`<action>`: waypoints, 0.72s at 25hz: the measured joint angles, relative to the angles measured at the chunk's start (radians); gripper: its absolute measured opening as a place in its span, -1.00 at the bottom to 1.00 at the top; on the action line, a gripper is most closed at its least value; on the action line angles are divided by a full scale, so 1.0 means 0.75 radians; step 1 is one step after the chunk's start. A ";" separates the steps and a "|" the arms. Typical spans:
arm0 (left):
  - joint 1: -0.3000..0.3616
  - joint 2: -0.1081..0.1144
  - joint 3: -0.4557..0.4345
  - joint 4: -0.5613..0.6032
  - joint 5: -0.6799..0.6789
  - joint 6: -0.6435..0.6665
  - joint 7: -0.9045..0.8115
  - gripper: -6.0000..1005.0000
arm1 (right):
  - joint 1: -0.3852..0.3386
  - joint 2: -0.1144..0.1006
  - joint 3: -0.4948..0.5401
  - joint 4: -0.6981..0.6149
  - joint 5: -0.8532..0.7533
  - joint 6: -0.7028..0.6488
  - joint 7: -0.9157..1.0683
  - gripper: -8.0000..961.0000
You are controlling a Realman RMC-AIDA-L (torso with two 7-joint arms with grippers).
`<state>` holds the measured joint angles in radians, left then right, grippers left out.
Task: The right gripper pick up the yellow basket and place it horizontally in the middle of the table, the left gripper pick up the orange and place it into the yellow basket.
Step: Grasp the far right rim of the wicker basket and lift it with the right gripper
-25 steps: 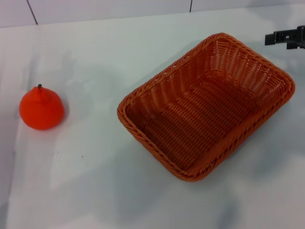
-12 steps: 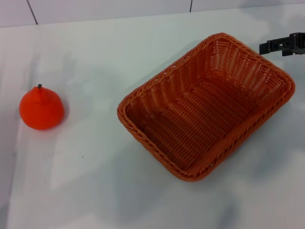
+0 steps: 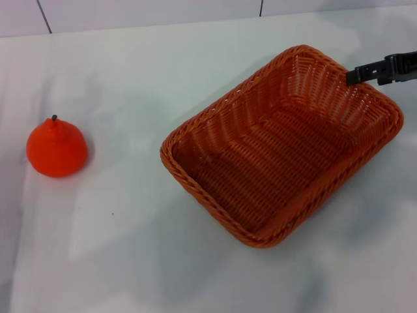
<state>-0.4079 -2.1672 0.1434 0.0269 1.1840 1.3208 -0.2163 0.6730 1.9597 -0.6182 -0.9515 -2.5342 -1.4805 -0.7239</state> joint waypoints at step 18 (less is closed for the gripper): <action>0.000 -0.002 0.005 -0.004 0.002 -0.009 0.000 0.62 | 0.012 -0.001 -0.048 0.089 0.000 0.055 0.002 0.75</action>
<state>-0.4080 -2.1690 0.1473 0.0242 1.1858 1.3143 -0.2163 0.6820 1.9589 -0.6539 -0.8849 -2.5341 -1.4391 -0.7226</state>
